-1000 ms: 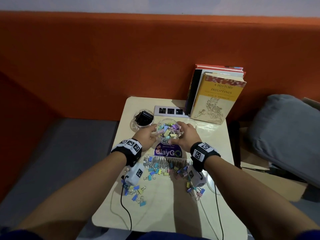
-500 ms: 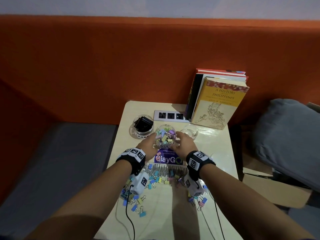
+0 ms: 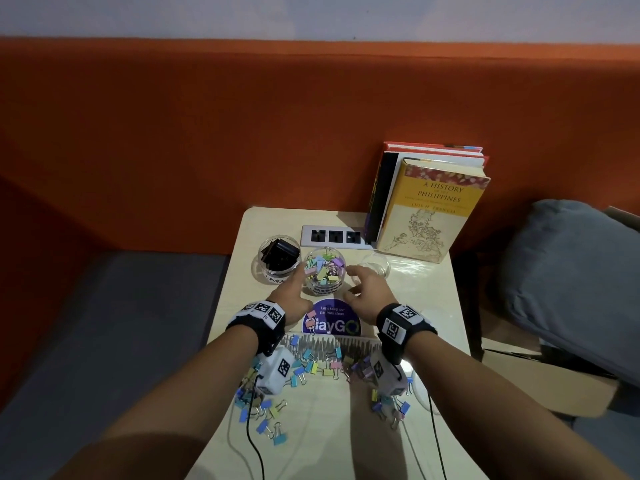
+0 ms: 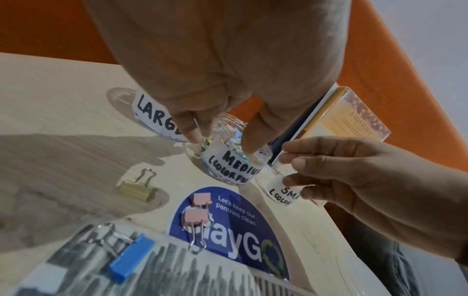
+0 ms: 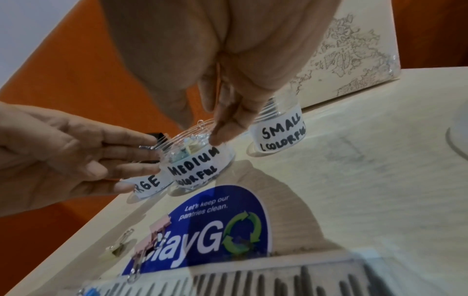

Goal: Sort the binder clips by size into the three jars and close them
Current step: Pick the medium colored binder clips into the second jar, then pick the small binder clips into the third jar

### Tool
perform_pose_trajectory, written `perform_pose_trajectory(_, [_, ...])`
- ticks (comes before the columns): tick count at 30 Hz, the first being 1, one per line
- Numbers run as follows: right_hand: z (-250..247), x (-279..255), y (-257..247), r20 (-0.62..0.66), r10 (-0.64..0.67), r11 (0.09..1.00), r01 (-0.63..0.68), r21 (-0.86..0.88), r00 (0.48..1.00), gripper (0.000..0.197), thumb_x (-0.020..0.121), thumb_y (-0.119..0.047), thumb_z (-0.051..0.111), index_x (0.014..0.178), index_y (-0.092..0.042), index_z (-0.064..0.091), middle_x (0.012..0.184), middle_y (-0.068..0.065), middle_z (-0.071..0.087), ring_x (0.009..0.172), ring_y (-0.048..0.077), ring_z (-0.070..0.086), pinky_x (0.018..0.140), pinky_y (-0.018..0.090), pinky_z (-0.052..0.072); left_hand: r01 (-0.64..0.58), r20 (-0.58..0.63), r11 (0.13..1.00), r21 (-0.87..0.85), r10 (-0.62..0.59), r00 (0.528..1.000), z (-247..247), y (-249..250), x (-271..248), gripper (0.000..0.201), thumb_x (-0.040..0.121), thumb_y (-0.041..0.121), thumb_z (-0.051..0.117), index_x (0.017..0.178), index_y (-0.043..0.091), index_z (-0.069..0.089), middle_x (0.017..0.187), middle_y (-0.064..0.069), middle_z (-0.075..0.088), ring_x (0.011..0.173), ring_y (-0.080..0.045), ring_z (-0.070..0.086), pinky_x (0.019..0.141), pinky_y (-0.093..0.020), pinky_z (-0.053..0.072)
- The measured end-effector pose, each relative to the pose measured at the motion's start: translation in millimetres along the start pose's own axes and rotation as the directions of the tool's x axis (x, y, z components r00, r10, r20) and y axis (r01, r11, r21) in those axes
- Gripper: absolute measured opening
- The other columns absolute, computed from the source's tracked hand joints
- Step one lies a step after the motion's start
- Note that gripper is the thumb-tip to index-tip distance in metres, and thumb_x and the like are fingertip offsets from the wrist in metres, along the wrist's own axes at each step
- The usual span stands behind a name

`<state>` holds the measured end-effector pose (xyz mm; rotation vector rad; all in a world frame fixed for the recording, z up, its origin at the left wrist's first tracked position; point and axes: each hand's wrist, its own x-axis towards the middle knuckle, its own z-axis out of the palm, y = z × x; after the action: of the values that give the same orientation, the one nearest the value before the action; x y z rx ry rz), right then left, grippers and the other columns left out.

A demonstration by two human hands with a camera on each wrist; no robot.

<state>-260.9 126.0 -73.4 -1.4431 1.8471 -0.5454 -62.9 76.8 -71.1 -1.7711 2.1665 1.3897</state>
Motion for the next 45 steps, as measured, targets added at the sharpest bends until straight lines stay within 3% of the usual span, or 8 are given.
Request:
perform_pose_trajectory(4, [-14.8,2.5,12.6,-0.173,0.003,0.998,-0.014,-0.060,0.985,0.034,0.090,-0.019,0.062,0.124,-0.016,0.058,0.119,0.006,0.057,0.088,0.016,0.060,0.084,0.029,0.050,-0.031,0.001,0.999,-0.017,0.031,1.000,-0.4,-1.3,-4.4,0.097,0.088,0.013,0.061,0.156,0.037,-0.004,0.163,-0.002,0.021,0.146,-0.025,0.032,0.112,-0.044,0.039])
perform_pose_trajectory(8, [-30.3,2.0,30.9,-0.292,0.056,0.994,-0.082,-0.077,0.955,0.052,0.086,-0.020,0.068,0.135,-0.018,0.049,0.133,0.011,0.041,0.112,0.027,0.052,0.098,0.032,0.043,-0.059,-0.112,0.998,0.031,0.062,0.992,3.0,-2.2,-7.6,0.084,0.091,0.011,0.059,0.157,0.029,0.012,0.162,-0.003,0.023,0.139,-0.027,0.042,0.108,-0.043,0.043])
perform_pose_trajectory(14, [-37.3,7.8,50.1,-0.168,0.097,0.958,-0.138,-0.250,0.981,0.049,0.085,-0.031,0.071,0.131,-0.024,0.055,0.154,0.009,0.022,0.131,0.032,0.042,0.106,0.038,0.041,-0.126,-0.157,0.988,0.086,0.139,0.978,9.1,2.4,-13.9,0.070,0.092,0.011,0.057,0.153,0.026,0.026,0.156,-0.004,0.027,0.131,-0.027,0.047,0.104,-0.042,0.046])
perform_pose_trajectory(22, [-35.4,1.2,50.4,-0.115,0.067,0.968,-0.093,-0.234,0.991,0.018,0.087,-0.028,0.070,0.098,-0.014,0.072,0.147,0.011,0.042,0.126,0.028,0.051,0.103,0.030,0.040,-0.242,-0.140,0.949,0.204,0.273,0.952,19.7,24.0,-16.3,0.063,0.093,0.015,0.060,0.149,0.022,0.034,0.153,-0.003,0.029,0.138,-0.023,0.038,0.112,-0.034,0.036])
perform_pose_trajectory(27, [-38.3,-21.9,30.3,-0.051,-0.120,0.989,0.115,-0.094,0.991,0.006,0.080,-0.023,0.075,0.084,-0.023,0.071,0.137,0.003,0.051,0.120,0.022,0.054,0.099,0.032,0.046,-0.327,-0.055,0.921,0.213,0.346,0.937,19.5,37.8,-13.8,0.090,0.084,0.031,0.076,0.155,0.026,0.022,0.159,-0.002,0.025,0.141,-0.021,0.034,0.113,-0.034,0.034])
perform_pose_trajectory(30, [-34.9,-36.7,19.9,0.032,-0.199,0.980,0.199,0.002,0.979,0.017,0.075,-0.022,0.080,0.086,-0.023,0.068,0.125,0.000,0.057,0.110,0.016,0.058,0.094,0.039,0.052,-0.340,-0.004,0.922,0.187,0.347,0.938,16.2,37.2,-19.0,0.094,0.079,0.040,0.080,0.154,0.026,0.026,0.155,-0.002,0.035,0.134,-0.019,0.044,0.107,-0.028,0.037])
perform_pose_trajectory(36, [-21.2,-71.8,13.1,0.214,-0.143,0.982,0.112,0.153,0.966,0.076,0.073,-0.020,0.084,0.139,-0.024,0.046,0.131,-0.004,0.055,0.107,0.013,0.061,0.088,0.028,0.055,-0.261,-0.017,0.963,0.062,0.262,0.965,22.4,18.6,-51.4,0.076,0.068,0.035,0.089,0.134,0.027,0.052,0.124,0.009,0.058,0.107,-0.013,0.060,0.091,-0.030,0.053])
perform_pose_trajectory(45, [20.5,-119.1,22.1,0.394,-0.247,0.966,0.257,0.028,0.885,0.082,0.055,-0.059,0.071,0.129,-0.027,0.056,0.119,-0.010,0.062,0.105,0.007,0.059,0.091,0.023,0.048,-0.254,0.006,0.967,0.021,0.254,0.967,73.3,-37.5,-115.2,0.073,0.064,0.049,0.086,0.126,0.033,0.051,0.119,0.012,0.057,0.103,-0.007,0.059,0.089,-0.032,0.052])
